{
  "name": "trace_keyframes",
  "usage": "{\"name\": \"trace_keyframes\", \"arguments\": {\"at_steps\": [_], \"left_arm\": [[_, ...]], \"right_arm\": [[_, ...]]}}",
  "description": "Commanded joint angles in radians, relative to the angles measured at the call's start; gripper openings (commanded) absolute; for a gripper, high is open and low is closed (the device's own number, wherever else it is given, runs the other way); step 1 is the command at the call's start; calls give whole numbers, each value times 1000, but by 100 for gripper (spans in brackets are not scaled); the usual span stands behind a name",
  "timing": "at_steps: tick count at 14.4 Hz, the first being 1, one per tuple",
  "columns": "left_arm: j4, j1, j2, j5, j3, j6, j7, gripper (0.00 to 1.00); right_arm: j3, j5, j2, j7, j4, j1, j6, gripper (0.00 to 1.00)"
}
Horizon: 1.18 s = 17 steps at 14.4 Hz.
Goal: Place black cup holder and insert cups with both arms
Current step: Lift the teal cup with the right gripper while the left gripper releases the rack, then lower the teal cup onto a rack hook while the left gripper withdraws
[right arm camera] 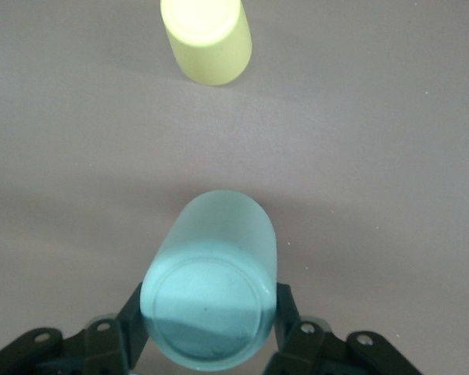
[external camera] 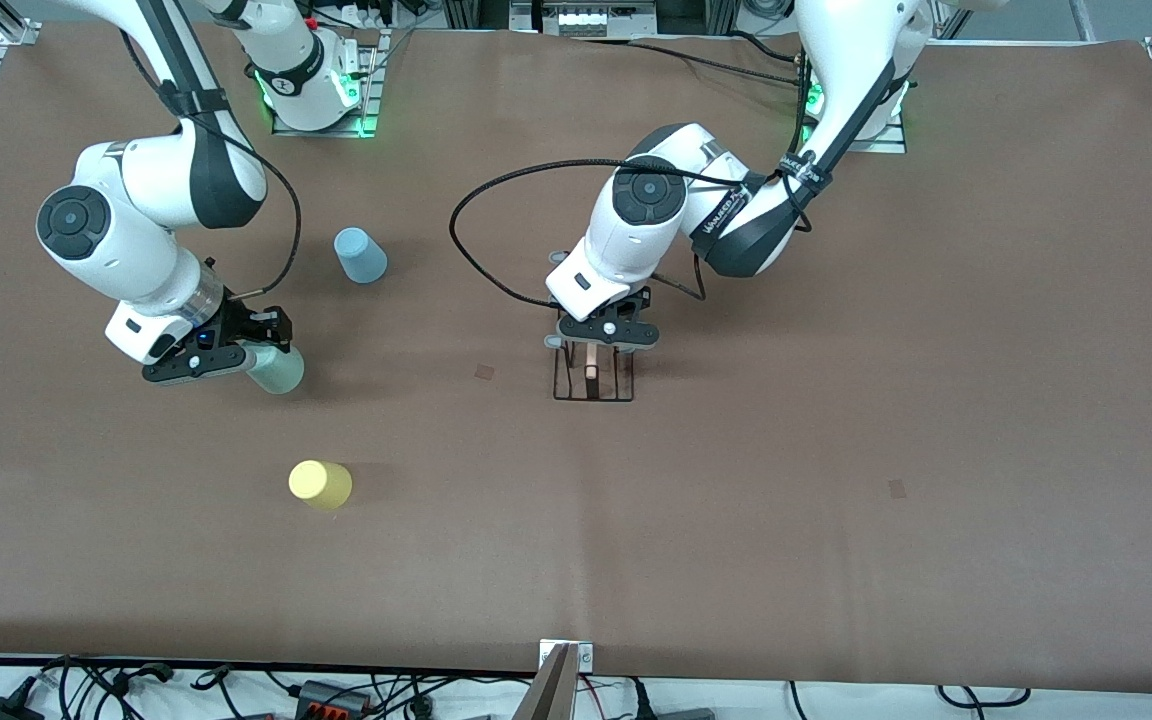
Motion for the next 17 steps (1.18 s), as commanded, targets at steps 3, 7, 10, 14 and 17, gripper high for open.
{"name": "trace_keyframes", "arguments": {"at_steps": [3,7,10,14,17], "left_arm": [[32,21,-72,53,14,-124,4,100],[33,132,-206,110,12,-345,154,100],[32,275,-278,110,5,-460,368,100],[32,438,-350,101,6,-570,635,100],[38,576,-367,96,1,-612,803,100]], "right_arm": [[6,12,-76,230,-5,116,-57,7],[76,12,-93,579,6,248,-57,7],[216,12,-91,863,36,268,-57,7],[274,0,-70,1126,76,368,-46,9],[276,-43,-25,1203,99,435,-23,9]]}}
